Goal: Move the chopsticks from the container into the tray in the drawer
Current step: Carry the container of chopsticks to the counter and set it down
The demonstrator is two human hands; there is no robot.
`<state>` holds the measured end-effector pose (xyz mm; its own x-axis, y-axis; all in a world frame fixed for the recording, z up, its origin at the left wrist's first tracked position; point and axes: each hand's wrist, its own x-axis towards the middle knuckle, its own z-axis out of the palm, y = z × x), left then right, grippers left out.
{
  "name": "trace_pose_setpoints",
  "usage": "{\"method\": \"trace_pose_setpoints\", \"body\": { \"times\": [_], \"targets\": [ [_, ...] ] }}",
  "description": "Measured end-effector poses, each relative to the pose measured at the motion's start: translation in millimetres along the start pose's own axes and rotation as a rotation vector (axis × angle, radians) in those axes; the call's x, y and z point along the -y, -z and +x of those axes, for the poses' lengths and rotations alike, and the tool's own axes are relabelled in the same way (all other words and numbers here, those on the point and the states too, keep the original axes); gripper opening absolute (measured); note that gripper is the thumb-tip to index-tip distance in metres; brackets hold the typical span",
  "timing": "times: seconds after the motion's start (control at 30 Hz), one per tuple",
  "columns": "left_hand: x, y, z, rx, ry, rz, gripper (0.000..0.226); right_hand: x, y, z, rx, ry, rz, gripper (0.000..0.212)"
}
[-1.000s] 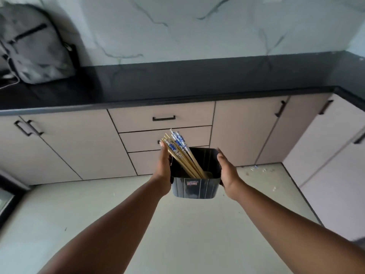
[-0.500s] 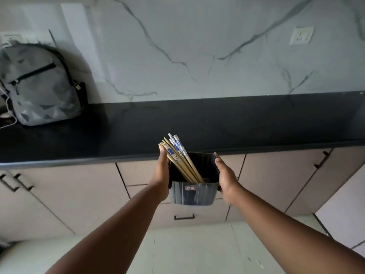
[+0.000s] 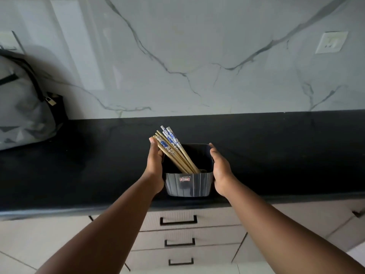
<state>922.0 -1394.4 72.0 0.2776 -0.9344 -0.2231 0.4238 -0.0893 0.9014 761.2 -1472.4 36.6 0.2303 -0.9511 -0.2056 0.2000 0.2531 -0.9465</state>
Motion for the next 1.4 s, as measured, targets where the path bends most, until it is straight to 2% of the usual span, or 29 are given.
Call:
{"method": "trace_pose_setpoints", "body": {
  "times": [0.33,0.6,0.73,0.87,1.03,1.4],
  "targets": [
    [-32,-15,112,-0.152,-0.021,-0.008,0.092,31,-18,136,0.126,-0.022,-0.099,0.04],
    [-46,5,179,-0.149,0.012,0.078,0.096,20,-42,191,0.058,-0.036,-0.127,0.037],
    [-49,13,201,-0.149,0.05,0.12,0.096,19,-51,207,0.028,-0.037,-0.18,0.038],
    [-39,20,219,-0.231,0.055,0.187,0.075,14,-49,215,0.006,-0.048,-0.231,0.045],
    [-29,23,229,-0.315,-0.02,0.257,0.064,14,-47,215,-0.028,-0.069,-0.257,0.046],
    [-24,24,230,-0.299,-0.009,0.203,0.056,31,-54,204,-0.117,-0.198,-0.293,0.059]
  ]
}}
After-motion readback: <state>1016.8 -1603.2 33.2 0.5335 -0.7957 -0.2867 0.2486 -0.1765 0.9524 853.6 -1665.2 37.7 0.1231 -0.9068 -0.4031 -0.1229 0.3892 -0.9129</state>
